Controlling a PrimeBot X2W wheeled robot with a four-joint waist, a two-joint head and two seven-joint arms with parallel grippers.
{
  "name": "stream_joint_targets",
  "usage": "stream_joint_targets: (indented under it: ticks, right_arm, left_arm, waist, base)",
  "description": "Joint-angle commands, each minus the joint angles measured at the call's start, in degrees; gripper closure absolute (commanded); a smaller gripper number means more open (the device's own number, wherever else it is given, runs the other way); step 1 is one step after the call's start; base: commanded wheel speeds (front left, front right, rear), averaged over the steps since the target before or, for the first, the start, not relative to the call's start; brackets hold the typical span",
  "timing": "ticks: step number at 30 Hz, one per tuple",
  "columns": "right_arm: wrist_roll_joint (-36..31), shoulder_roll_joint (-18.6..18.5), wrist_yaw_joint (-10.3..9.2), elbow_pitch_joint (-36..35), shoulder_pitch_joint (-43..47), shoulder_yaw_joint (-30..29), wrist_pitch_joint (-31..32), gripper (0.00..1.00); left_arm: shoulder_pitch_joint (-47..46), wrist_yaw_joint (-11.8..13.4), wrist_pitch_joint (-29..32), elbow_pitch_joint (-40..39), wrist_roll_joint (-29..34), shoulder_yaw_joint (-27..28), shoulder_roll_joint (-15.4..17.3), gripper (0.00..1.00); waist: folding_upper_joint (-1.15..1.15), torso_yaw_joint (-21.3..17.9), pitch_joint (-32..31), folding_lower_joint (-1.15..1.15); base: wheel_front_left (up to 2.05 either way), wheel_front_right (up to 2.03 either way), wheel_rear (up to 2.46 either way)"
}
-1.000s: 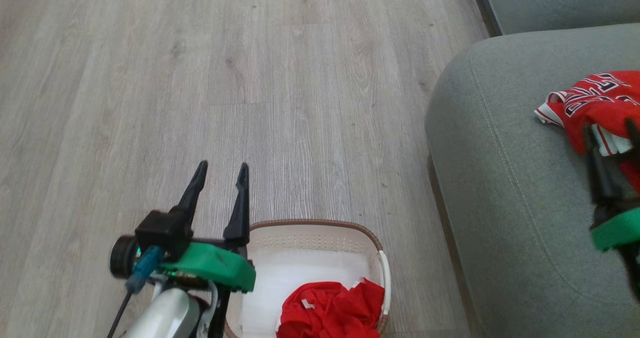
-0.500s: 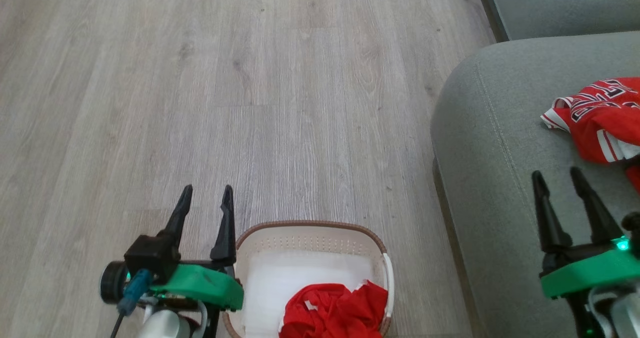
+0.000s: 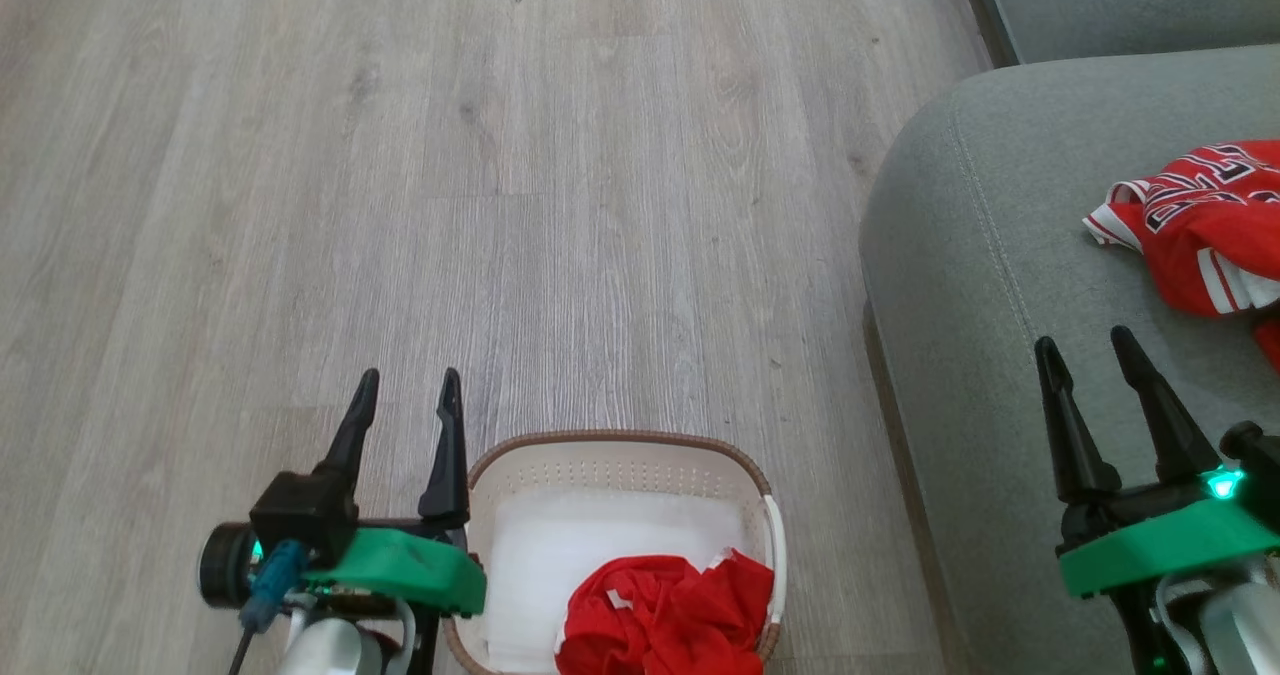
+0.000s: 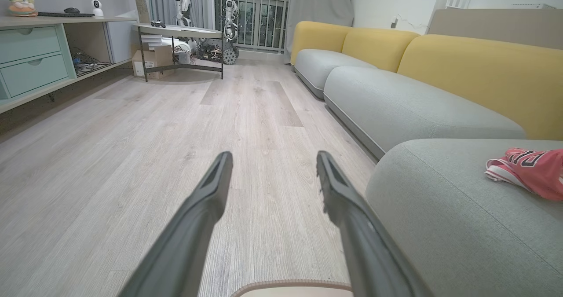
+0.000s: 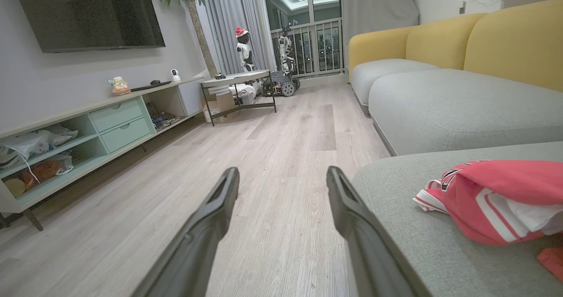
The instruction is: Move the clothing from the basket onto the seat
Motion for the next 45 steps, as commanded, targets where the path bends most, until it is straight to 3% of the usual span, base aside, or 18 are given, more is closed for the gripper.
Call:
stream_joint_targets:
  ticks: [1,16,33,45]
  right_arm:
    - [-0.27,-0.74,-0.01,-2.24,-0.90,0.99,-0.53,0.00]
    - [0.68,-1.59,-0.01,-2.49,-2.59,2.08,-0.53,0.00]
    - [3.69,-5.66,-0.01,-5.41,-10.43,1.05,-0.53,0.00]
    - [5.87,-7.67,-0.01,-7.25,-16.86,-0.01,-0.53,0.00]
  left_arm:
    - [-1.81,-0.39,-0.72,-1.39,0.76,2.84,-0.22,0.00]
    - [-2.47,-3.14,-0.72,0.19,3.56,5.37,-2.65,0.00]
    - [-11.88,-3.64,-0.72,7.47,3.61,1.12,-4.04,0.00]
    - [-23.03,-3.75,-0.72,27.04,-7.07,-8.21,-4.10,0.00]
  waist:
    - [0.00,0.01,0.06,0.00]
    - [0.00,-1.02,2.07,0.00]
    - [0.00,-5.42,13.32,0.00]
    - [0.00,-8.44,22.04,0.00]
  base:
    - [0.00,0.00,0.00]
    - [0.00,0.00,0.00]
    - [0.00,0.00,0.00]
    - [0.00,0.00,0.00]
